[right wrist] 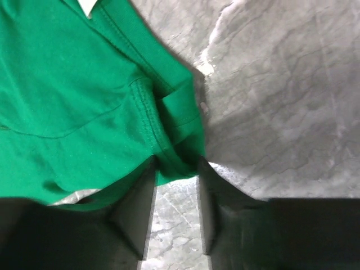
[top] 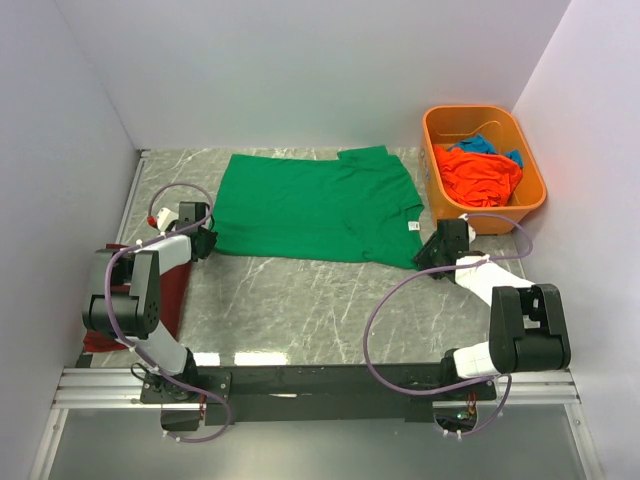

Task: Fold and stack the t-shirts
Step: Fold the tshirt

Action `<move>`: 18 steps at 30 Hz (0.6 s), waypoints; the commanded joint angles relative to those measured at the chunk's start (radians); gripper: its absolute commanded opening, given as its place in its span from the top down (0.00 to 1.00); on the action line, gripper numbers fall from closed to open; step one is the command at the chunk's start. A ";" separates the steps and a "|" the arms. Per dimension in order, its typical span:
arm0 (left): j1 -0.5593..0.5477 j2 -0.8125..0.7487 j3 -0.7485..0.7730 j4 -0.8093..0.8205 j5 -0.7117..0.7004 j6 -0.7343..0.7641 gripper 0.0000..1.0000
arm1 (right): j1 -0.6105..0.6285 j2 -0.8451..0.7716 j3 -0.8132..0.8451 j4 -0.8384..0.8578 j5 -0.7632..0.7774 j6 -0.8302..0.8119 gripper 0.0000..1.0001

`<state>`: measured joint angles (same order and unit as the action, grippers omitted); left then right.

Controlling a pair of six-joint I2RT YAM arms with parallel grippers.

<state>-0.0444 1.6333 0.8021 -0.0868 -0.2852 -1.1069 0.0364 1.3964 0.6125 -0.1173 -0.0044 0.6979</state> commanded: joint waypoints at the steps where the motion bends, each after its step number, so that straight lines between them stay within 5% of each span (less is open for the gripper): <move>1: 0.003 -0.004 -0.004 -0.004 0.023 0.024 0.99 | -0.006 0.013 0.024 0.010 0.056 -0.018 0.61; 6: 0.003 -0.016 0.005 -0.030 0.024 0.021 0.99 | -0.006 0.030 0.055 -0.010 0.055 -0.041 0.69; 10: 0.003 -0.026 0.009 -0.050 0.021 0.013 0.99 | -0.007 0.026 0.090 -0.064 0.107 -0.077 0.96; 18: 0.003 -0.052 0.031 -0.169 -0.025 -0.018 0.99 | -0.006 0.006 0.125 -0.160 0.170 -0.104 0.99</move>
<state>-0.0444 1.6215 0.8143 -0.1551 -0.2840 -1.1152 0.0364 1.4204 0.7074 -0.2146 0.0933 0.6228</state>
